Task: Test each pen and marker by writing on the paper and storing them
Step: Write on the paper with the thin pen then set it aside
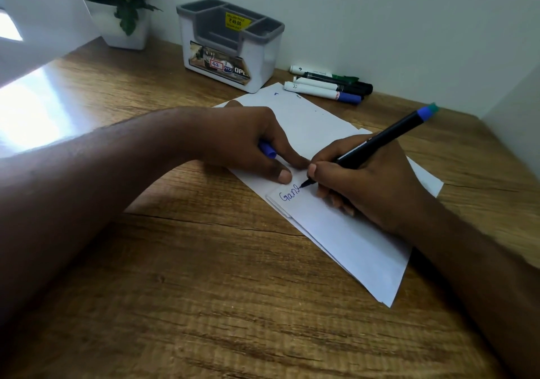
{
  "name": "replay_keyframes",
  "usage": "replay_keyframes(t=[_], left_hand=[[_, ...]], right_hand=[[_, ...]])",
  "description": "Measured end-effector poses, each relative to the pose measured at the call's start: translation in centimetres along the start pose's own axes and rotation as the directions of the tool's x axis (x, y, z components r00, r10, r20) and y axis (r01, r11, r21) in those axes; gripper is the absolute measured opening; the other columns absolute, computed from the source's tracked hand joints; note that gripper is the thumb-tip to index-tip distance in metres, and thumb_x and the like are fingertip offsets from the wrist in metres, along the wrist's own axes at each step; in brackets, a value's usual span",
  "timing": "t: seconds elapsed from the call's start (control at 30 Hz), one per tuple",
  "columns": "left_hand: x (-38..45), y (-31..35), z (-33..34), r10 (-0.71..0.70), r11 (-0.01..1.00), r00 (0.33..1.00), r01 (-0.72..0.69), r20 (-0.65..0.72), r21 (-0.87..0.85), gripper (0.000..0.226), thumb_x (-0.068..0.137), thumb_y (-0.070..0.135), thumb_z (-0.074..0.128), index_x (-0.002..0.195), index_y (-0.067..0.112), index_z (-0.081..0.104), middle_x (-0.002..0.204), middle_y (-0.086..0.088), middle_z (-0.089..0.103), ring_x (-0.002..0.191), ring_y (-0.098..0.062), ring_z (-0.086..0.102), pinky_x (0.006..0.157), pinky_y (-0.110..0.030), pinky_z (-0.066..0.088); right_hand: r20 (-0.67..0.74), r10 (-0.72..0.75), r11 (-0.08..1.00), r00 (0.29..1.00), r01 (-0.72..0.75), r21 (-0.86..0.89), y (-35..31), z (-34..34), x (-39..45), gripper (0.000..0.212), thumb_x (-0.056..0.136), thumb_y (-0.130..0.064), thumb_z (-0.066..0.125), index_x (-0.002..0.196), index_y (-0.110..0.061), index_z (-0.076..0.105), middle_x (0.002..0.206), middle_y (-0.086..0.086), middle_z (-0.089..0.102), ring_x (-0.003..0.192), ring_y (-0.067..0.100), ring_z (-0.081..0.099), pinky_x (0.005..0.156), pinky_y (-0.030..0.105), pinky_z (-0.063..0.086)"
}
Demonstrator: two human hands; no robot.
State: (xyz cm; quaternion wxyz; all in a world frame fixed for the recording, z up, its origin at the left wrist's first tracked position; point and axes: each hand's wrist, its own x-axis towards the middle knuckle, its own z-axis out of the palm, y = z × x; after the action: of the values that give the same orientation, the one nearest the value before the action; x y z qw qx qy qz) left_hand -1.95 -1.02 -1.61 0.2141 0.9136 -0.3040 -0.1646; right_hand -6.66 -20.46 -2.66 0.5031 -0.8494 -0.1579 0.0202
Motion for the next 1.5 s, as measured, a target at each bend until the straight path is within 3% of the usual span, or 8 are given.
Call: replay_keyframes(t=[0.17, 0.37, 0.7, 0.93, 1.07, 1.23, 1.37, 1.5], left_hand=[[-0.1, 0.0, 0.0, 0.006, 1.000, 1.000, -0.006, -0.010, 0.013, 0.033, 0.076, 0.047, 0.064, 0.102, 0.060, 0.050, 0.070, 0.041, 0.051, 0.084, 0.008, 0.049, 0.076, -0.019, 0.031], [-0.1, 0.2, 0.0, -0.019, 1.000, 1.000, 0.019, 0.011, 0.009, 0.028, 0.075, 0.051, 0.062, 0.097, 0.064, 0.050, 0.085, 0.038, 0.042, 0.096, 0.001, 0.045, 0.096, -0.029, 0.031], [-0.1, 0.3, -0.1, -0.034, 0.999, 0.999, 0.034, -0.005, -0.011, 0.028, 0.078, 0.046, 0.065, 0.064, 0.064, 0.048, 0.070, 0.034, 0.046, 0.077, 0.005, 0.048, 0.070, -0.017, 0.031], [-0.2, 0.3, -0.2, -0.014, 1.000, 1.000, 0.015, 0.017, -0.011, 0.026, 0.079, 0.045, 0.064, 0.088, 0.064, 0.049, 0.072, 0.035, 0.045, 0.081, 0.004, 0.047, 0.070, -0.014, 0.029], [-0.1, 0.2, -0.1, -0.021, 1.000, 1.000, 0.021, 0.014, 0.019, 0.038, 0.078, 0.047, 0.063, 0.115, 0.054, 0.054, 0.077, 0.039, 0.045, 0.092, 0.004, 0.046, 0.086, -0.022, 0.031], [-0.2, 0.0, -0.1, -0.016, 1.000, 1.000, 0.016, 0.011, 0.012, 0.044, 0.078, 0.050, 0.063, 0.121, 0.051, 0.053, 0.068, 0.046, 0.047, 0.082, 0.022, 0.041, 0.071, -0.016, 0.027], [-0.5, -0.3, 0.1, 0.005, 0.992, 0.992, -0.021, -0.128, -0.127, 0.024, 0.077, 0.047, 0.066, 0.091, 0.064, 0.058, 0.081, 0.036, 0.053, 0.086, 0.010, 0.050, 0.079, -0.019, 0.035], [-0.2, -0.5, 0.4, -0.008, 0.988, 0.974, -0.027, -0.228, -0.149, 0.013, 0.079, 0.043, 0.066, 0.069, 0.038, 0.060, 0.082, 0.008, 0.061, 0.085, -0.017, 0.056, 0.077, -0.033, 0.044]], right_hand=[[0.142, -0.131, 0.982, 0.981, 0.148, -0.119, -0.3, 0.2, -0.8, 0.013, 0.078, -0.007, 0.075, 0.074, -0.019, 0.077, 0.058, -0.012, 0.069, 0.055, 0.000, 0.061, 0.052, 0.011, 0.042], [-0.097, -0.005, 0.999, 0.995, -0.001, -0.054, 0.3, 0.0, 0.1, 0.012, 0.081, -0.006, 0.068, 0.070, -0.008, 0.073, 0.045, -0.002, 0.060, 0.037, 0.007, 0.050, 0.040, 0.017, 0.038], [0.007, -0.010, 0.999, 1.000, 0.009, 0.045, 0.3, 0.1, 0.0, 0.008, 0.084, -0.006, 0.069, 0.079, -0.004, 0.074, 0.060, 0.016, 0.067, 0.044, 0.016, 0.058, 0.038, 0.023, 0.047], [0.027, -0.013, 0.997, 1.000, 0.011, 0.071, 0.5, 0.0, 0.3, 0.007, 0.083, -0.006, 0.070, 0.078, -0.005, 0.075, 0.059, 0.017, 0.067, 0.044, 0.016, 0.058, 0.038, 0.022, 0.047], [-0.104, 0.012, 0.962, 0.995, 0.017, 0.272, 0.8, -0.4, 0.5, 0.015, 0.083, -0.004, 0.068, 0.070, -0.011, 0.073, 0.053, 0.007, 0.064, 0.039, 0.016, 0.052, 0.036, 0.022, 0.040], [-0.227, -0.059, 0.898, 0.972, 0.151, 0.413, 0.7, -0.8, 1.0, 0.011, 0.079, -0.004, 0.071, 0.073, -0.010, 0.065, 0.048, -0.001, 0.054, 0.038, 0.013, 0.040, 0.039, 0.022, 0.031], [-0.136, -0.111, 0.888, 0.984, 0.160, 0.431, 0.5, -1.0, 0.6, 0.011, 0.082, -0.011, 0.066, 0.090, -0.010, 0.075, 0.075, 0.011, 0.072, 0.058, 0.020, 0.060, 0.048, 0.025, 0.046], [-0.122, -0.165, 0.939, 0.979, 0.194, 0.285, 0.3, -0.8, 0.3, 0.018, 0.087, -0.001, 0.060, 0.097, -0.010, 0.073, 0.084, 0.013, 0.075, 0.063, 0.024, 0.065, 0.055, 0.031, 0.052]])
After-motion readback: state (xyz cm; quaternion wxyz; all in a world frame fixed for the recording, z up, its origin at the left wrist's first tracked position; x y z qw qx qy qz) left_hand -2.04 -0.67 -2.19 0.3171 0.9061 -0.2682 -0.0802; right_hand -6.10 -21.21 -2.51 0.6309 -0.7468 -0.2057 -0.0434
